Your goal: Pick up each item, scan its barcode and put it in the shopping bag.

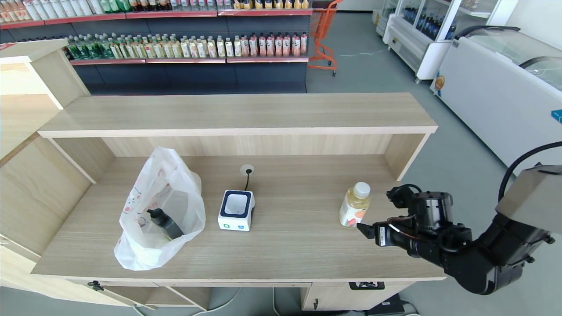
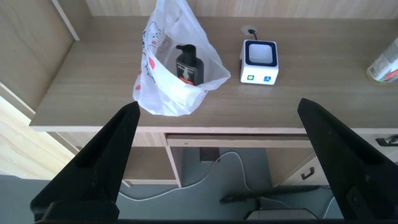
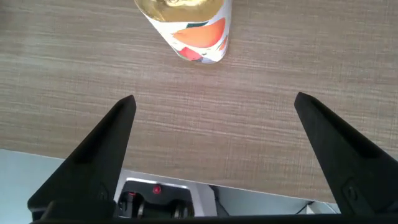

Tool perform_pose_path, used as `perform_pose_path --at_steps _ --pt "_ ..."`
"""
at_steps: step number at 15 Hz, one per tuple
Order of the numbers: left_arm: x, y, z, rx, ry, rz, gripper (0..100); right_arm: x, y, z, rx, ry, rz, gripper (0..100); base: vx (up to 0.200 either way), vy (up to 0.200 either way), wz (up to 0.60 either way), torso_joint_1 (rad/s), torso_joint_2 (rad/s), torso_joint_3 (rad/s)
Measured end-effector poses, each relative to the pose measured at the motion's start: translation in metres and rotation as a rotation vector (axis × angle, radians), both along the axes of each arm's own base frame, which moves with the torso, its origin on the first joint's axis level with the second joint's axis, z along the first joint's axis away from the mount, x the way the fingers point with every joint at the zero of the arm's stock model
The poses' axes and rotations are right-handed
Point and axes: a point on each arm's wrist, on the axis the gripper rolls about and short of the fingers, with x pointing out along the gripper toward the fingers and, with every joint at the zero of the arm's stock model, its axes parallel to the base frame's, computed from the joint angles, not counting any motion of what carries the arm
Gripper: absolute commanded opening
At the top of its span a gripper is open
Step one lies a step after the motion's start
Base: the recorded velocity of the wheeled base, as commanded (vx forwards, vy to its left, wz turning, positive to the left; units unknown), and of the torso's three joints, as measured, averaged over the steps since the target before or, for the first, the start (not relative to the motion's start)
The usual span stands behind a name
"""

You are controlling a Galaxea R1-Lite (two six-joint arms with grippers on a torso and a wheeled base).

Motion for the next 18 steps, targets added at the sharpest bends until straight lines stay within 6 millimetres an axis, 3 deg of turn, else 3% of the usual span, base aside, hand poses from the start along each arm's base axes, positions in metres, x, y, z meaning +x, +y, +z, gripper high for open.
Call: perform_pose_path --at_steps 10,14,18 --pt "0.000 0.000 0.000 0.000 0.000 0.000 100 0.064 0.051 -0.019 0.005 -0.171 0.088 100 0.000 0.000 0.00 0.000 0.00 0.000" --pt "0.000 0.000 0.000 0.000 0.000 0.000 100 0.085 0.061 -0.024 -0.003 -0.221 0.101 100 0.000 0.000 0.00 0.000 0.00 0.000" --pt "0.000 0.000 0.000 0.000 0.000 0.000 100 0.092 0.064 -0.035 -0.020 -0.223 0.115 100 0.000 0.000 0.00 0.000 0.00 0.000"
